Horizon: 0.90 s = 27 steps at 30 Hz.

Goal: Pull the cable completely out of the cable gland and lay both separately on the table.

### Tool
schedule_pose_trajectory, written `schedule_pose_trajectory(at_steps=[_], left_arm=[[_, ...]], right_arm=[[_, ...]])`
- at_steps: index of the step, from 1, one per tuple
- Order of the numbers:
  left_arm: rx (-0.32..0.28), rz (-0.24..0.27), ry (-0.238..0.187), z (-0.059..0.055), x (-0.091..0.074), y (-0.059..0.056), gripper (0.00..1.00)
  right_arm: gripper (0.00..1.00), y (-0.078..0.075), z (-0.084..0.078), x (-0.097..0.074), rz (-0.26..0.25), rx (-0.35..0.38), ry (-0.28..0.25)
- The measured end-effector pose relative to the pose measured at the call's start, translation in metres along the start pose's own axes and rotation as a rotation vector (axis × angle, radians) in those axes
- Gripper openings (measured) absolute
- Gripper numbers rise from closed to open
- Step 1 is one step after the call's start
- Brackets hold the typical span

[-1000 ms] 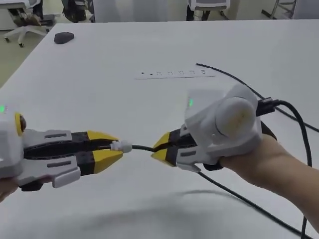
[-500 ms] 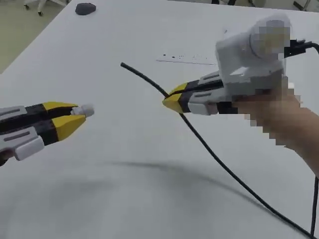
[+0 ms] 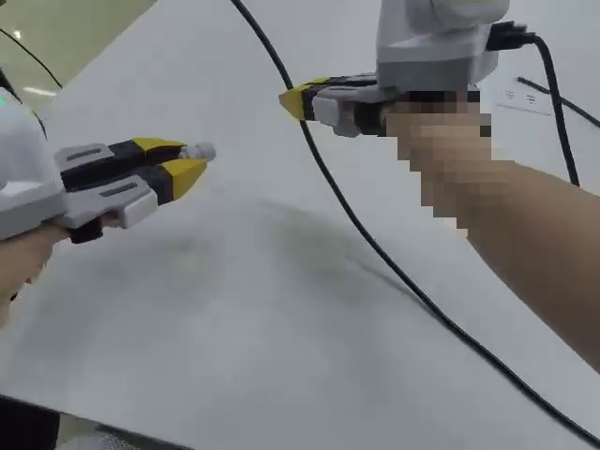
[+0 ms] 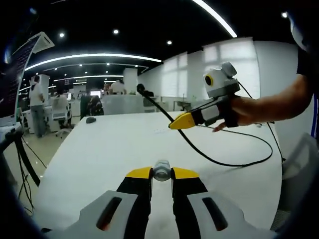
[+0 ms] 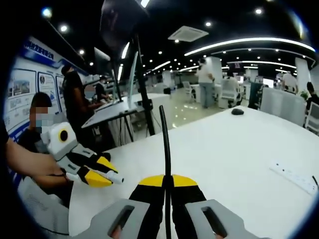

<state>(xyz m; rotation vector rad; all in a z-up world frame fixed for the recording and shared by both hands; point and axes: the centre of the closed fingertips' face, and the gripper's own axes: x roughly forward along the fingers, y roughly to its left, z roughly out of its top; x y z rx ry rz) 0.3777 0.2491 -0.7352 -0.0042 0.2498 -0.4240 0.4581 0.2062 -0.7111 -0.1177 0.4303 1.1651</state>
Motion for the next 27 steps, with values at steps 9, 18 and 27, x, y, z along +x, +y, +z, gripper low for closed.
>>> schedule_pose_trajectory(at_steps=[9, 18, 27], left_arm=[[-0.028, 0.082, 0.123, -0.044, 0.022, 0.034, 0.14], [0.011, 0.109, 0.170, -0.068, 0.029, 0.034, 0.14], [0.055, 0.156, 0.241, -0.078, 0.025, 0.043, 0.17]], right_arm=[[0.00, -0.032, -0.065, 0.062, -0.067, 0.001, 0.176], [0.00, -0.027, -0.085, 0.080, -0.066, -0.032, 0.225], [0.04, -0.018, -0.084, 0.076, -0.073, -0.139, 0.246]])
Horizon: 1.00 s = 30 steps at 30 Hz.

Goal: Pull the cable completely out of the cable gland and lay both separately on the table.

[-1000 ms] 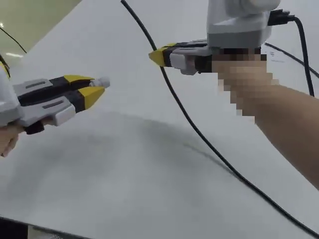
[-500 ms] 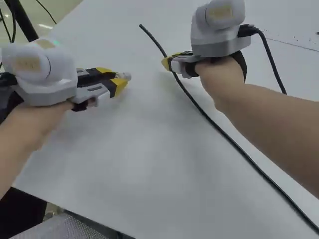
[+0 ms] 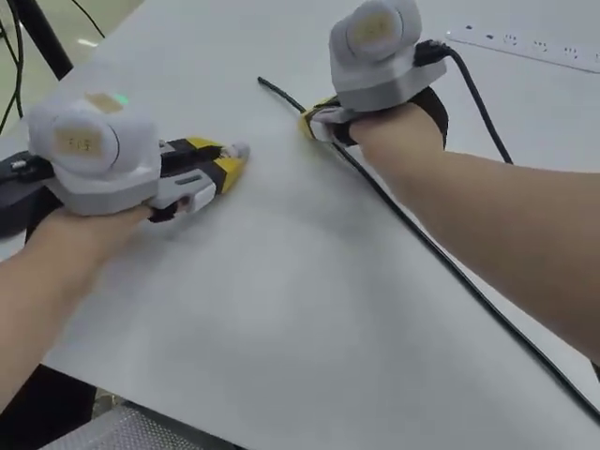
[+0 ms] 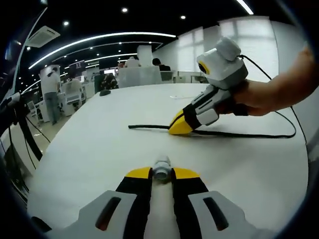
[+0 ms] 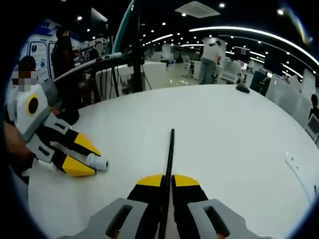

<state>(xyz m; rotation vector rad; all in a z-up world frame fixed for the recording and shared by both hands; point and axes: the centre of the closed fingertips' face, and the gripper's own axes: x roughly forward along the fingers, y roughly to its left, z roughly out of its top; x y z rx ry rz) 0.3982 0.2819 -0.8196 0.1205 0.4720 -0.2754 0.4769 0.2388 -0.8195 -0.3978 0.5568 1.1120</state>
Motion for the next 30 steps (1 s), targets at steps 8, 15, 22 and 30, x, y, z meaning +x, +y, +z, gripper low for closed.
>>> schedule_pose_trajectory(at_steps=[8, 15, 22, 30], left_arm=[[-0.065, -0.043, -0.026, 0.004, -0.001, -0.008, 0.52], [-0.184, -0.121, 0.026, 0.021, -0.022, -0.025, 1.00], [-0.114, -0.136, 0.043, 0.035, -0.032, -0.047, 1.00], [-0.199, -0.279, -0.023, 0.077, -0.038, -0.101, 1.00]], right_arm=[[0.41, -0.010, -0.013, -0.020, -0.033, 0.052, 0.049], [0.80, -0.029, -0.029, -0.077, -0.120, 0.153, -0.010], [0.99, -0.042, -0.072, -0.150, -0.167, 0.249, 0.015], [0.99, -0.055, -0.134, -0.250, -0.240, 0.171, 0.135]])
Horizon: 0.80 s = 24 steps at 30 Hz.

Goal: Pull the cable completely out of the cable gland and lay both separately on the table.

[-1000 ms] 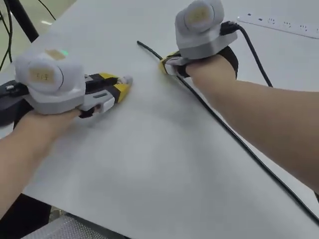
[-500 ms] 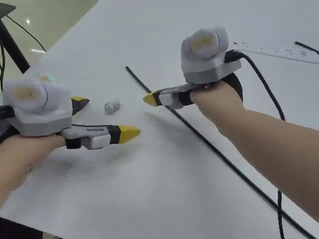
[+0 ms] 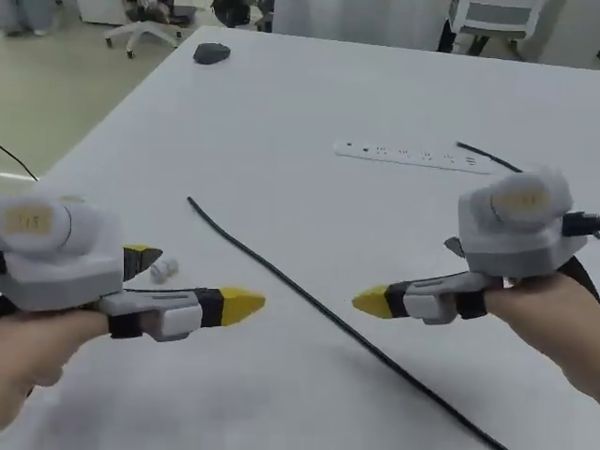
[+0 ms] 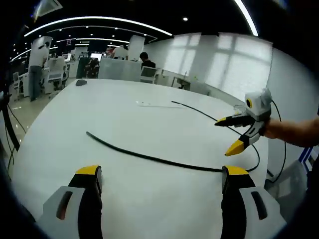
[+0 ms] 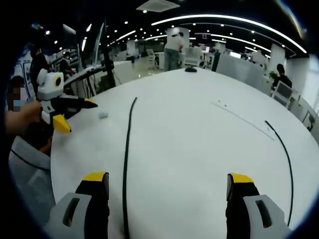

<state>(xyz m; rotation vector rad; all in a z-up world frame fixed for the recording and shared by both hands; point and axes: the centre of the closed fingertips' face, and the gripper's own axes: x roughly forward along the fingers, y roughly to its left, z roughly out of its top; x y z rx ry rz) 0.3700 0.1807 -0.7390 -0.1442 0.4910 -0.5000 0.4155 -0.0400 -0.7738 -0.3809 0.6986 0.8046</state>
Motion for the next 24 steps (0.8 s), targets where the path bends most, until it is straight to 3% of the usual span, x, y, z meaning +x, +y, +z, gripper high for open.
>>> schedule_pose_trajectory(at_steps=[3, 6, 7, 10, 12, 15, 19, 24], left_arm=[[0.049, -0.010, 0.010, 0.002, 0.003, -0.014, 1.00], [0.023, -0.021, 0.029, -0.001, 0.010, -0.023, 1.00], [0.019, -0.018, 0.032, -0.001, 0.010, -0.026, 1.00], [0.025, -0.020, 0.022, -0.001, 0.014, -0.035, 1.00], [0.029, -0.028, 0.042, -0.004, 0.017, -0.042, 1.00], [0.072, -0.010, 0.086, -0.009, 0.018, -0.046, 1.00], [0.080, -0.017, 0.072, -0.001, 0.015, -0.051, 1.00], [0.078, -0.024, 0.069, 0.007, 0.012, -0.055, 1.00]], right_arm=[[0.99, -0.021, -0.030, -0.029, -0.056, 0.029, 0.023], [0.99, -0.052, -0.060, -0.061, -0.156, -0.006, 0.070], [0.99, -0.056, -0.066, -0.068, -0.164, 0.006, 0.083], [0.99, -0.071, -0.068, -0.097, -0.215, 0.071, 0.046], [0.99, -0.080, -0.069, -0.115, -0.250, 0.104, 0.029], [0.99, -0.087, -0.070, -0.134, -0.277, 0.155, -0.005], [0.99, -0.080, -0.072, -0.146, -0.280, 0.174, -0.016], [0.99, -0.071, -0.070, -0.147, -0.282, 0.173, -0.033]])
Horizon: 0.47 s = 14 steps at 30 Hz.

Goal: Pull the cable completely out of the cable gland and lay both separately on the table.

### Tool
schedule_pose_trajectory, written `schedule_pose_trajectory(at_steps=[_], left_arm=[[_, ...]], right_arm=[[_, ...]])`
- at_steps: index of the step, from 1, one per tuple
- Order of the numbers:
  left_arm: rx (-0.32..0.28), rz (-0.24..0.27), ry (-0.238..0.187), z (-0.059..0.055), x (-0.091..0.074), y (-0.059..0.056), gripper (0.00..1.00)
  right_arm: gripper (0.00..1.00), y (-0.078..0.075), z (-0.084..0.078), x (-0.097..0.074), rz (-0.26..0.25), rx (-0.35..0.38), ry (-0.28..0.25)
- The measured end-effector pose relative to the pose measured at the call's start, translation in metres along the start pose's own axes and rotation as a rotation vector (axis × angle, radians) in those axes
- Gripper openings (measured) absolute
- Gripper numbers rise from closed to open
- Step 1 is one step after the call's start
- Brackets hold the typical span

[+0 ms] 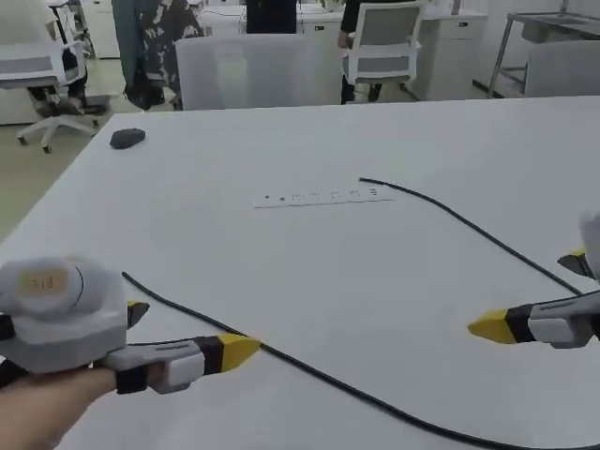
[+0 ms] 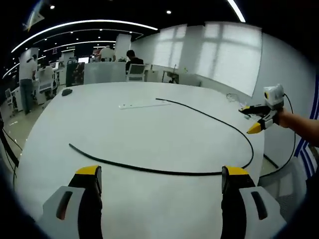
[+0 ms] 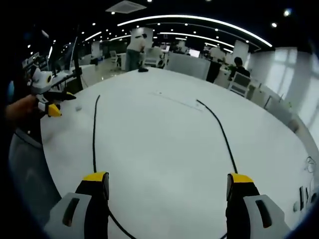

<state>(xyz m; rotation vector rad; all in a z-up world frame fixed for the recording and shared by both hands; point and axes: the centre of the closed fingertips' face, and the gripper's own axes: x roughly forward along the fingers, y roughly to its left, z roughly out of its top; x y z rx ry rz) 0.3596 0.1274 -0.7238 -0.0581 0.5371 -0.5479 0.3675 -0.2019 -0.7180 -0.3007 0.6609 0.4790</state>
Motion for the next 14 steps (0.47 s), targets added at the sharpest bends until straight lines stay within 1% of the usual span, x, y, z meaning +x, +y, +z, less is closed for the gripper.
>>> schedule_pose_trajectory(at_steps=[4, 6, 7, 9, 10, 12, 14], left_arm=[[0.025, 0.010, -0.019, 0.007, -0.003, 0.001, 1.00], [0.032, 0.022, -0.015, 0.008, -0.003, 0.002, 1.00], [0.039, 0.039, -0.007, 0.007, -0.004, 0.005, 1.00], [0.052, 0.083, 0.024, 0.003, -0.005, 0.011, 1.00], [0.059, 0.078, 0.020, 0.004, -0.005, 0.009, 1.00], [0.052, 0.073, 0.012, 0.005, -0.005, 0.009, 1.00], [0.047, 0.071, 0.019, 0.004, -0.005, 0.008, 1.00]], right_arm=[[0.99, -0.001, -0.003, 0.000, 0.000, 0.004, 0.012], [0.99, -0.001, -0.005, 0.000, 0.003, 0.012, 0.018], [0.99, 0.000, -0.007, 0.000, 0.006, 0.019, 0.026], [0.99, 0.001, -0.009, 0.000, 0.008, 0.024, 0.031], [0.99, 0.002, -0.010, 0.000, 0.008, 0.024, 0.032], [0.99, 0.005, -0.012, 0.001, 0.013, 0.025, 0.035], [0.99, 0.007, -0.013, 0.001, 0.015, 0.020, 0.039]])
